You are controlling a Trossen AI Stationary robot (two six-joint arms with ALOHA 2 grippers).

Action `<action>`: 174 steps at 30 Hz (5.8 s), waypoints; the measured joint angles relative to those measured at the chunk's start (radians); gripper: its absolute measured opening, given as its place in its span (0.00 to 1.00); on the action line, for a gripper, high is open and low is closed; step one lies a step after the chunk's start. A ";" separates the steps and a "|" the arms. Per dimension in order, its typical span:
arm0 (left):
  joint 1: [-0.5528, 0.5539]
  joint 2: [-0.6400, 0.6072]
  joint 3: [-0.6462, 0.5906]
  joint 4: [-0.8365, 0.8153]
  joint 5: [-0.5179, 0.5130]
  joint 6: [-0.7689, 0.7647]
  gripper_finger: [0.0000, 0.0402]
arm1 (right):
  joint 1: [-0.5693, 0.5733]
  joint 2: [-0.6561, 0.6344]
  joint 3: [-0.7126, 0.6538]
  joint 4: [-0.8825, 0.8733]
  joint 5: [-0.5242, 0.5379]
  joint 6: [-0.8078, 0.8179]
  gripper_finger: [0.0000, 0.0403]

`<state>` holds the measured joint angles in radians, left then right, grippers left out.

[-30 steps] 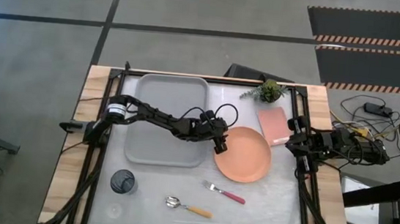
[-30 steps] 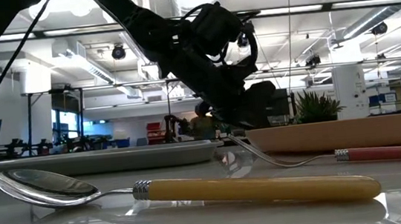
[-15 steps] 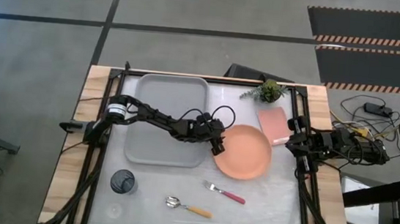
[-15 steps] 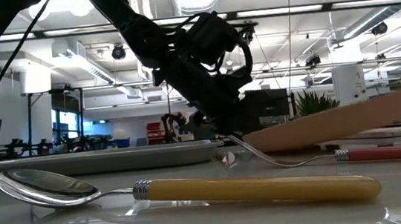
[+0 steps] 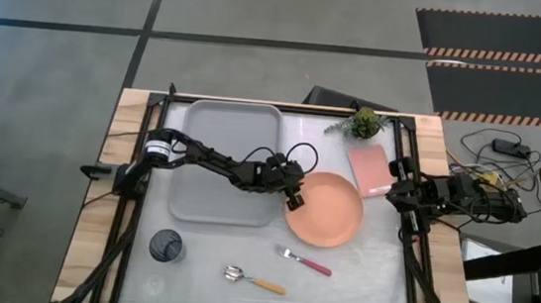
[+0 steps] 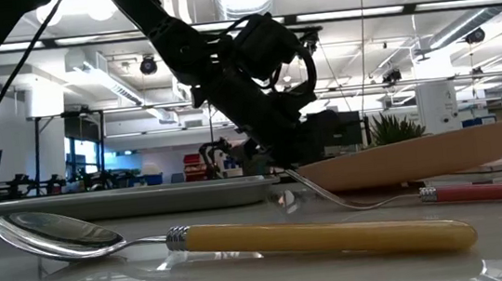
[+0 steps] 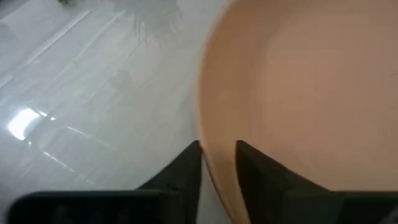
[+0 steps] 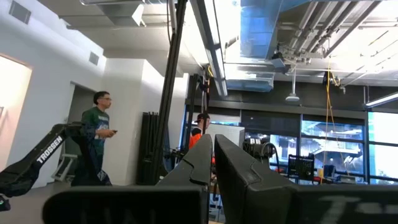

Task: Pick and place plate/cup/fork/spoon on tray
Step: Put the orange plate on the gray serving tray, then put the pink fork on the gray serving tray to the left of the orange plate

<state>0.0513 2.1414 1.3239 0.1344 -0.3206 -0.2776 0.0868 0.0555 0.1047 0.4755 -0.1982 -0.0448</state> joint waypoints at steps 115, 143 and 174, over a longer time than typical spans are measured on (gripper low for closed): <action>0.318 -0.886 -0.849 -0.102 -0.172 -0.451 0.13 | 0.000 0.000 0.000 -0.002 0.009 0.035 0.02; 0.359 -0.482 -0.391 -0.562 -0.032 -0.285 0.00 | 0.000 0.000 0.000 -0.022 0.043 0.019 0.02; 0.375 -0.513 -0.393 -0.569 -0.141 -0.259 0.00 | 0.000 0.000 0.000 -0.024 0.043 0.025 0.02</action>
<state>0.4263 1.6280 0.9310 -0.4344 -0.4616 -0.5366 0.0864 0.0551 0.1047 0.4515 -0.1551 -0.0196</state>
